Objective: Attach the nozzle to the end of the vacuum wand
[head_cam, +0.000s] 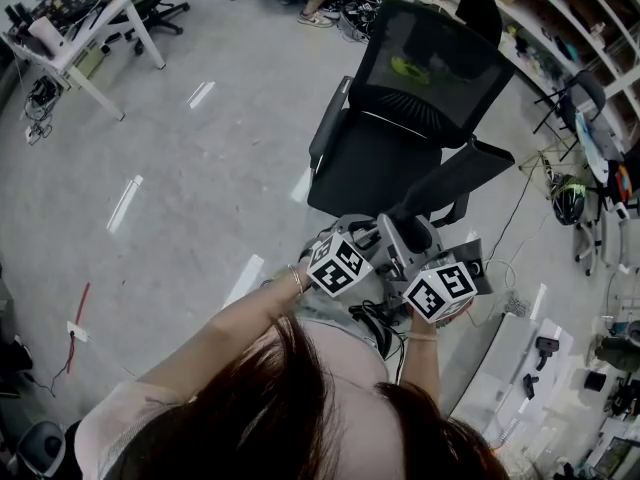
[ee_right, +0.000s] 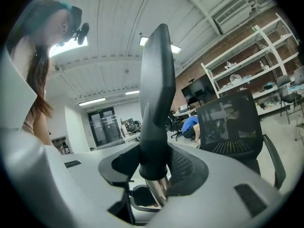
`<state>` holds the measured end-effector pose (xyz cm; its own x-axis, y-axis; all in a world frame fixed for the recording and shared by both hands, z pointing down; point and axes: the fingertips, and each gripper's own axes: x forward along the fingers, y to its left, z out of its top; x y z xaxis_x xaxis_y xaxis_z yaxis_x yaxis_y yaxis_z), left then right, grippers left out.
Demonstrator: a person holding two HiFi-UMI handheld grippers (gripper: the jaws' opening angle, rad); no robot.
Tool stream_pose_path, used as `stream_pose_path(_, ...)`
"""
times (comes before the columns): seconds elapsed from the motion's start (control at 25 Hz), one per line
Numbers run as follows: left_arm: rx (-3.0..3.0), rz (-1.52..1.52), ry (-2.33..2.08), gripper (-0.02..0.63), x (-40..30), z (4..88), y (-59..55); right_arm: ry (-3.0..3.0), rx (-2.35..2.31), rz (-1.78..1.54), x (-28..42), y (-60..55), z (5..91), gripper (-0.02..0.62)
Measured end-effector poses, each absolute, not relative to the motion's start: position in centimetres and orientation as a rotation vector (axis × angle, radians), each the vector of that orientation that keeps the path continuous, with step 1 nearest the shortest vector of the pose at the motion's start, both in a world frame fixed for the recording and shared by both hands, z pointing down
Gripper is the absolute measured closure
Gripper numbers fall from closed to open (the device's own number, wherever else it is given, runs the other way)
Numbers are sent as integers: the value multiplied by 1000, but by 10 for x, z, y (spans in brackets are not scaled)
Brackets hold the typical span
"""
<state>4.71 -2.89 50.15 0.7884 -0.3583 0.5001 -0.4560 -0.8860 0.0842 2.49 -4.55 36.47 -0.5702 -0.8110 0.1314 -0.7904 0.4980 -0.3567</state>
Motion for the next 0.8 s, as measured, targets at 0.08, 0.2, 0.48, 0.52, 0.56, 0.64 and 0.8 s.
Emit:
stream_pose_path(0.08, 2778, 719, -640, 446, 48, 501, -30, 2678, -1447, -569, 25, -46, 365, 410)
stream_pose_path(0.2, 2781, 725, -635, 446, 47, 501, -30, 2693, -1493, -525, 24, -46, 364, 410)
stream_pose_path(0.48, 2785, 738, -638, 446, 50, 501, -30, 2687, -1553, -468, 26, -45, 364, 410)
stream_pose_path(0.52, 2785, 739, -638, 446, 50, 502, -30, 2689, -1563, -460, 26, -45, 364, 410)
stream_pose_path(0.56, 2785, 740, -640, 446, 49, 502, -30, 2690, -1577, -454, 25, -45, 364, 410)
stream_pose_path(0.64, 2785, 743, -646, 446, 49, 502, -31, 2685, -1611, -449, 25, -45, 365, 410)
stream_pose_path(0.8, 2785, 751, -669, 446, 51, 503, -33, 2669, -1694, -453, 27, -48, 367, 410)
